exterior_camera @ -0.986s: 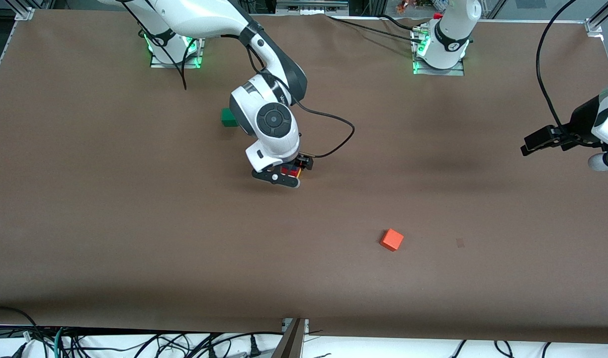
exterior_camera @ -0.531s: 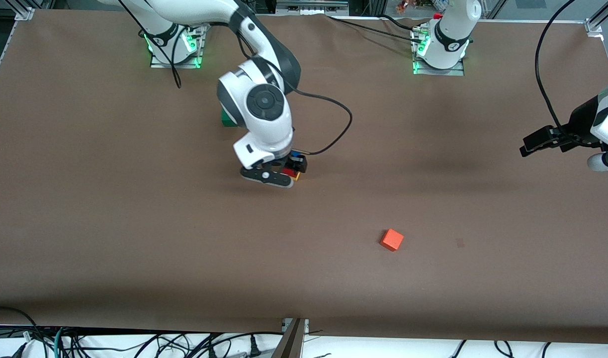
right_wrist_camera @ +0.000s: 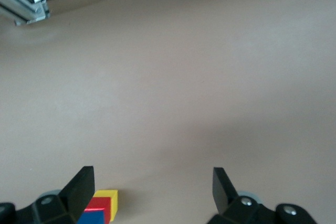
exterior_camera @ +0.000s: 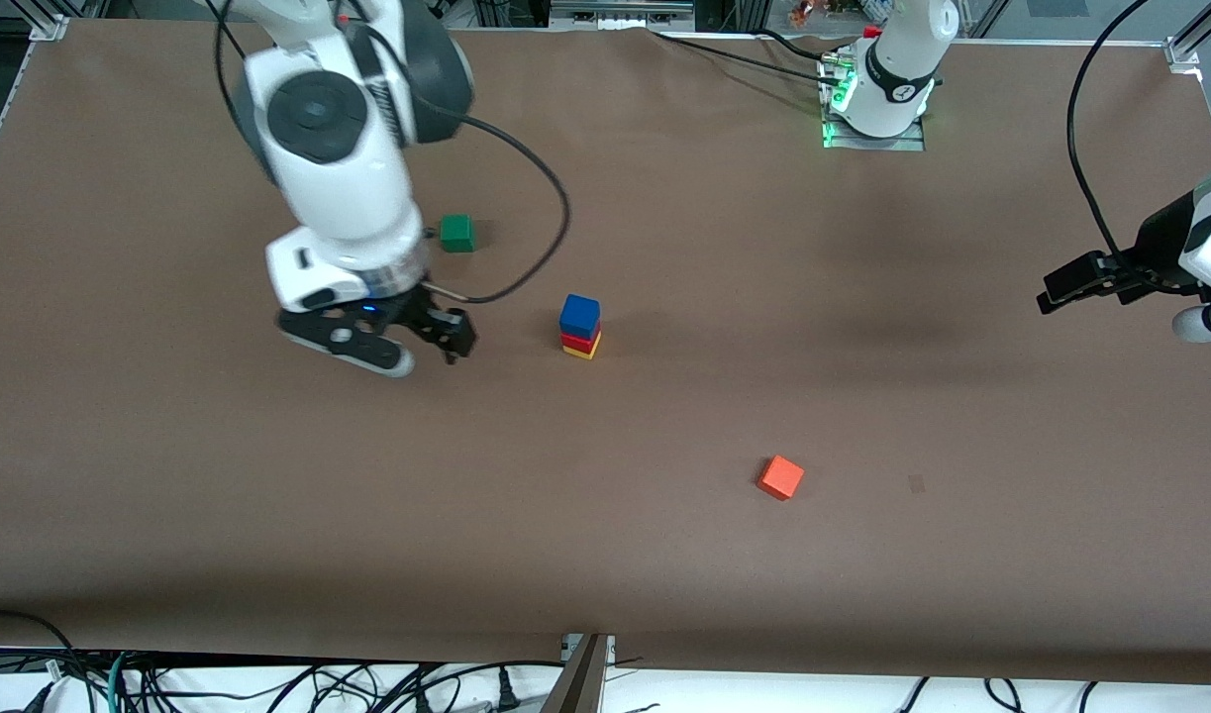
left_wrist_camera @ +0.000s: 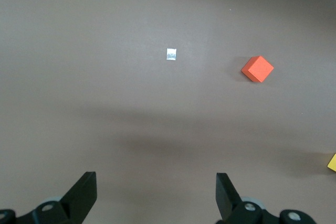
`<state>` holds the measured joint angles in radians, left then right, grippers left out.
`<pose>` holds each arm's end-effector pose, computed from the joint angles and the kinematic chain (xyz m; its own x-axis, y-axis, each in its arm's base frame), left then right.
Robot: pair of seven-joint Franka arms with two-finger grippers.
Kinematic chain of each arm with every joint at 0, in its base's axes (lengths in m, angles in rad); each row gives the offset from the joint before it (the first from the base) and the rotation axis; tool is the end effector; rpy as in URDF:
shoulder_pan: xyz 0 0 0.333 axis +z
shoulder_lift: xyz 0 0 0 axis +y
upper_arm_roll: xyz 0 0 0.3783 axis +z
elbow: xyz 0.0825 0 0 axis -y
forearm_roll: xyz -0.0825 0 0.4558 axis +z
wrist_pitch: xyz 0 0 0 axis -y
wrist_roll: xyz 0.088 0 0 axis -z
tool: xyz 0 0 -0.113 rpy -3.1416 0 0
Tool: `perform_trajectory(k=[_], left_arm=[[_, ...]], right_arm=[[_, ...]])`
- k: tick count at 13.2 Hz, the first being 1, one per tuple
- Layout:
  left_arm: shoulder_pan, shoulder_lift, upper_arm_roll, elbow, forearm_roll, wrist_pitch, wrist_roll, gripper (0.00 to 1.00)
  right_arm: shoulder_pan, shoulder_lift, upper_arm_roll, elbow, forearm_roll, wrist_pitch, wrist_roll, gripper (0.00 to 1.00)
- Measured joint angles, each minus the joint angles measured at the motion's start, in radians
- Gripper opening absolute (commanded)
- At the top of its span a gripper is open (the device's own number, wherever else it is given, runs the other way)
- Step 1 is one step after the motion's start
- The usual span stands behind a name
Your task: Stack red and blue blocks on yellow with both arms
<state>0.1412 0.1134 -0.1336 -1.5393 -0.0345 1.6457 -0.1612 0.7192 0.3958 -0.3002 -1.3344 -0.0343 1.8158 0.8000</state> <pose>0.6727 0.0065 0.6316 0.9852 0.1711 -0.0139 0.1716 -0.9840 0.0478 0.6942 0.3538 0.5657 0.9269 -0.3318 0.1754 -0.3421 -0.9391 0.0314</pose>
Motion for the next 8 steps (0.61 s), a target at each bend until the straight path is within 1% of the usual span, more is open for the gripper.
perform_trajectory(k=[2, 4, 6, 8], left_arm=[[-0.001, 0.0, 0.0, 0.005, 0.006, 0.0, 0.0, 1.0], [-0.001, 0.0, 0.0, 0.005, 0.007, 0.0, 0.0, 1.0], [-0.001, 0.0, 0.0, 0.006, 0.012, 0.0, 0.0, 1.0], [-0.001, 0.0, -0.001, 0.006, 0.028, 0.0, 0.0, 1.0]], right_arm=[[0.001, -0.007, -0.016, -0.001, 0.0, -0.009, -0.038, 0.99], [0.001, -0.018, -0.038, 0.0, 0.003, -0.066, -0.114, 0.99], [0.001, -0.053, -0.058, 0.001, 0.006, -0.151, -0.184, 0.99], [0.001, -0.108, -0.08, -0.003, 0.031, -0.209, -0.253, 0.99]])
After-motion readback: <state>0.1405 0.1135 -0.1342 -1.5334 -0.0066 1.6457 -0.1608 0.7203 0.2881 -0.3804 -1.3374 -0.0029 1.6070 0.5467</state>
